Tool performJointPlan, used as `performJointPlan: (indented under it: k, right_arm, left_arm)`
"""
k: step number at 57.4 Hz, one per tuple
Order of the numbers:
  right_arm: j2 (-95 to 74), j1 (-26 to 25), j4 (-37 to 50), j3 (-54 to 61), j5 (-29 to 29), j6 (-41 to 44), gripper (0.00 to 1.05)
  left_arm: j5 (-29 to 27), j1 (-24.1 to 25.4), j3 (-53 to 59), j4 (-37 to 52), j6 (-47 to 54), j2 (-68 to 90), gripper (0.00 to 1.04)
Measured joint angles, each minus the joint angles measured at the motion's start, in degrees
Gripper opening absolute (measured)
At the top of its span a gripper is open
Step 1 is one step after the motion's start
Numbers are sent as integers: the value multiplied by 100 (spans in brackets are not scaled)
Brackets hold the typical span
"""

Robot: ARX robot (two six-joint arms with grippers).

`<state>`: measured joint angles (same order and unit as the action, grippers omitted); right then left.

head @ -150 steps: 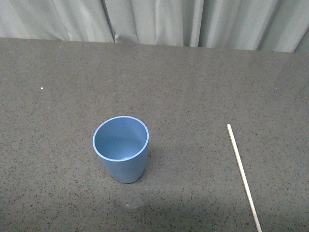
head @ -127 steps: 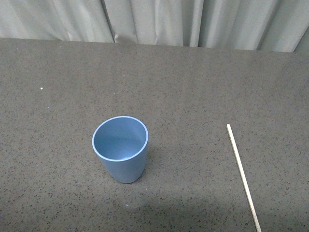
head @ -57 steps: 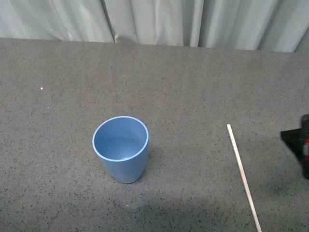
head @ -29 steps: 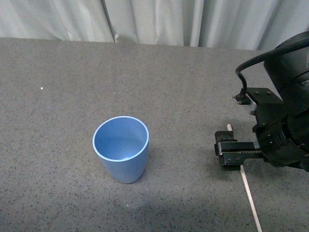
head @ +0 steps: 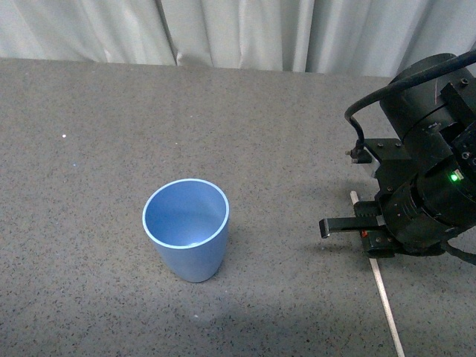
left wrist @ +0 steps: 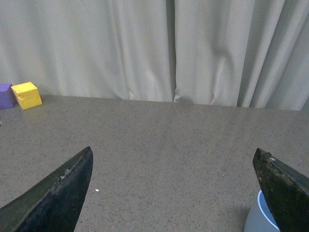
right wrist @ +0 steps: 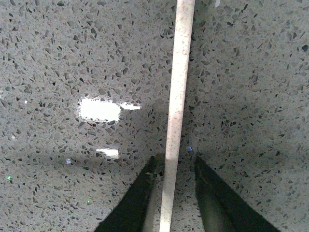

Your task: Transfer chopsticks to blue cup

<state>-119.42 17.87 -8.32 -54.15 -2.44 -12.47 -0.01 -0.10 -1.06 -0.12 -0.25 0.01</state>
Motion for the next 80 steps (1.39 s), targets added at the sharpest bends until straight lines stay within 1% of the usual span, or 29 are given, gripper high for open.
performJointPlan:
  k: [4, 10, 13, 16, 18, 20, 24, 25, 27, 32, 37, 42, 47, 56, 62, 67, 80]
  right_arm:
    - [24, -24, 33, 20, 44, -2, 0]
    - [101, -74, 164, 138, 101, -50, 1]
    - [262, -96, 474, 334, 94, -37, 1]
    - [597, -83, 1165, 658, 101, 98, 1]
    - [986, -42, 1869, 916, 168, 310, 1]
    - [1143, -15, 2135, 990, 214, 380, 1]
    - [1591, 101, 2979, 1156, 409, 599, 1]
    - [1770, 175, 3401, 1217, 511, 752, 1]
    - [1941, 278, 3960, 1287, 675, 894, 1]
    - [2039, 520, 5285, 1486, 1320, 1036, 1]
    - [1954, 680, 6059, 1593, 1764, 1032, 1]
    - [1836, 850, 6913, 1611, 2487, 750, 1]
    - [1652, 999, 7182, 1484, 2865, 540, 1]
    - [1233, 1244, 7375, 1241, 3080, 186, 1]
    - [951, 1377, 7447, 1126, 3102, 20, 1]
    - [820, 1394, 7449, 1123, 3099, 20, 1]
    - [538, 1408, 7322, 1307, 3108, 258, 1]
  left_arm:
    - [0, 0, 0, 0, 0, 0, 98]
    - [0, 0, 0, 0, 2, 0, 98]
    - [0, 0, 0, 0, 0, 0, 98]
    - [0, 0, 0, 0, 0, 0, 98]
    - [0, 0, 0, 0, 0, 0, 98]
    - [0, 0, 0, 0, 0, 0, 98]
    - [0, 0, 0, 0, 0, 0, 98]
    - [0, 0, 0, 0, 0, 0, 98]
    - [0, 0, 0, 0, 0, 0, 98]
    - [-2, 0, 0, 0, 0, 0, 98]
    - [0, 0, 0, 0, 0, 0, 98]
    - [0, 0, 0, 0, 0, 0, 98]
    - [0, 0, 0, 0, 2, 0, 98]
    - [0, 0, 0, 0, 0, 0, 98]
    - [0, 0, 0, 0, 0, 0, 98]
    - [0, 0, 0, 0, 0, 0, 98]
    - [0, 0, 0, 0, 0, 0, 98]
